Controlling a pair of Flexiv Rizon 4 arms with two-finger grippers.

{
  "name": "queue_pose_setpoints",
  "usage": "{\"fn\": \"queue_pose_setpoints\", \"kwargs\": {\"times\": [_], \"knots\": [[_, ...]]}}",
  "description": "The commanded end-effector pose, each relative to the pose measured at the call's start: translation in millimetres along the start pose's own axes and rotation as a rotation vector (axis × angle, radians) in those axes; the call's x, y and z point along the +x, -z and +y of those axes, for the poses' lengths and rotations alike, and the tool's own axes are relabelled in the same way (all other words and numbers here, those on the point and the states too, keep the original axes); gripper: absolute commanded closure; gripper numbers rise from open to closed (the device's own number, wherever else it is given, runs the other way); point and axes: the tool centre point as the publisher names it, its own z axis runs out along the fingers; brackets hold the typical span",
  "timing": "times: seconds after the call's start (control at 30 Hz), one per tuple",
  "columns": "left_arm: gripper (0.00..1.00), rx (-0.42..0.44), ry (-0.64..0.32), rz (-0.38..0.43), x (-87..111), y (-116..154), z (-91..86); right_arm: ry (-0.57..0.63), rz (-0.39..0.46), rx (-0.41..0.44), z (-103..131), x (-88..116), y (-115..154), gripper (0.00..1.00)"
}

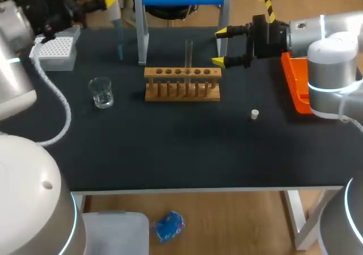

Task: Invert the test tube, pick up the pipette, mount the tip to pipette, aspirate from beaker and dispense into the tube, eject the tip, return the pipette, and cap with the stopper.

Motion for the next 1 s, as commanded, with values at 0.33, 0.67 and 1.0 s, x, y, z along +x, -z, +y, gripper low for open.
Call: {"fn": "queue_pose_setpoints", "kwargs": {"times": [0.33,0.67,1.0], "knots": [[1.00,-0.025,0.017,0.152,-3.9,-92.0,-10.4,0.001,0.000,-0.002,-0.6,0.1,0.3,0.00],[1.00,-0.025,0.017,0.152,-3.9,-92.0,-10.4,0.001,0.000,-0.002,-0.6,0.1,0.3,0.00],[1.00,-0.025,0.017,0.152,-3.9,-92.0,-10.4,0.001,0.000,-0.002,-0.6,0.1,0.3,0.00]]}}
